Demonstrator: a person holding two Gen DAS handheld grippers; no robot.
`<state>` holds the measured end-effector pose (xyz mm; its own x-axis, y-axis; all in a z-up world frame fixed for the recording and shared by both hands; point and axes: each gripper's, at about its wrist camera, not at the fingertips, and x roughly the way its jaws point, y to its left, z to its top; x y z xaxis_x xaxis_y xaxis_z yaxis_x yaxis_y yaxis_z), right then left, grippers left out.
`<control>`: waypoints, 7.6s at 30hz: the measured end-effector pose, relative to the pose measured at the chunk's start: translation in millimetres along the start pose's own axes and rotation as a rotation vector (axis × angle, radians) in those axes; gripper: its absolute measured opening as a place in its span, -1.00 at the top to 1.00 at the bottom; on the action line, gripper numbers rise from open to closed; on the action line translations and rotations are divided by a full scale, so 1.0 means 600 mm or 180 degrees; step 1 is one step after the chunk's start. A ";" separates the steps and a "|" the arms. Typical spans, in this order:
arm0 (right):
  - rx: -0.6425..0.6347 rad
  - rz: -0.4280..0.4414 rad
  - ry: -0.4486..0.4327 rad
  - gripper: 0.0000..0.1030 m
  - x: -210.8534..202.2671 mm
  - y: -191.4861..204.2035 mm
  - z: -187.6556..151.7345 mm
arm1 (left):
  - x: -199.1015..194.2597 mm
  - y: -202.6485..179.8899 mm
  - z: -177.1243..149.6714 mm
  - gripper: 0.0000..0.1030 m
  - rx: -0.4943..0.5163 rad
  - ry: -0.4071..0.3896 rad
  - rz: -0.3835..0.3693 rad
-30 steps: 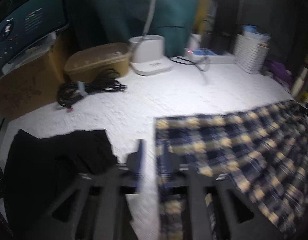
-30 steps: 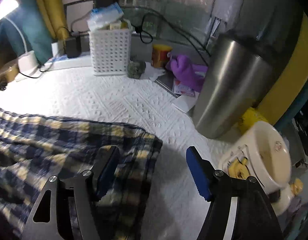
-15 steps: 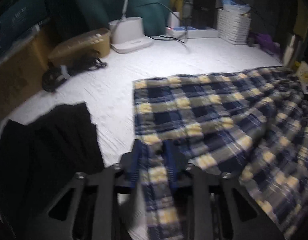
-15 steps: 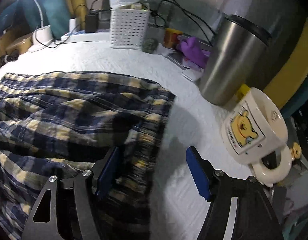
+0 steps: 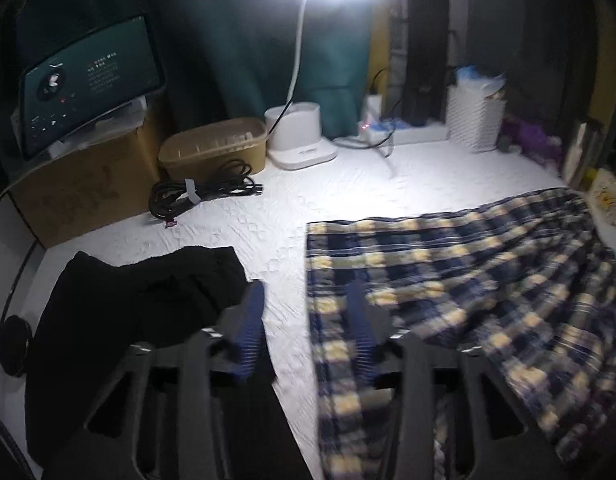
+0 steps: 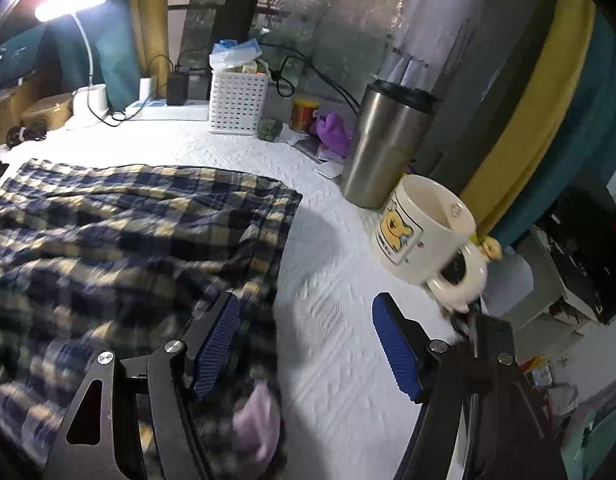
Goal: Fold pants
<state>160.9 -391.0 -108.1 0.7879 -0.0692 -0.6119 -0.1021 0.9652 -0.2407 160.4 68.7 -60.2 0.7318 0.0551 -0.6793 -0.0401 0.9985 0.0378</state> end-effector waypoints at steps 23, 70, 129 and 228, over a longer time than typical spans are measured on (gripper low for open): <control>-0.0134 -0.0047 -0.0040 -0.73 -0.130 0.052 -0.205 | -0.131 -0.065 -0.121 0.08 -0.0361 -0.0025 -0.0375; 0.0025 0.0898 0.0025 -0.73 0.020 0.120 -0.024 | -0.144 -0.312 -0.187 -0.75 0.1096 0.0147 -0.1473; -0.0218 0.1103 -0.0388 -0.96 -0.041 0.232 0.029 | -0.148 -0.237 -0.232 0.65 0.1091 0.0265 -0.0369; 0.0629 -0.0079 -0.1532 0.73 -0.302 -0.053 -0.107 | -0.487 -0.186 -0.068 0.92 0.0966 -0.1236 -0.1411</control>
<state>-17.8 -425.4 -37.9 0.9834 -0.0138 -0.1808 0.0001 0.9971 -0.0755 -76.8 -58.8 104.1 0.8292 -0.4220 -0.3665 0.4733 0.8789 0.0589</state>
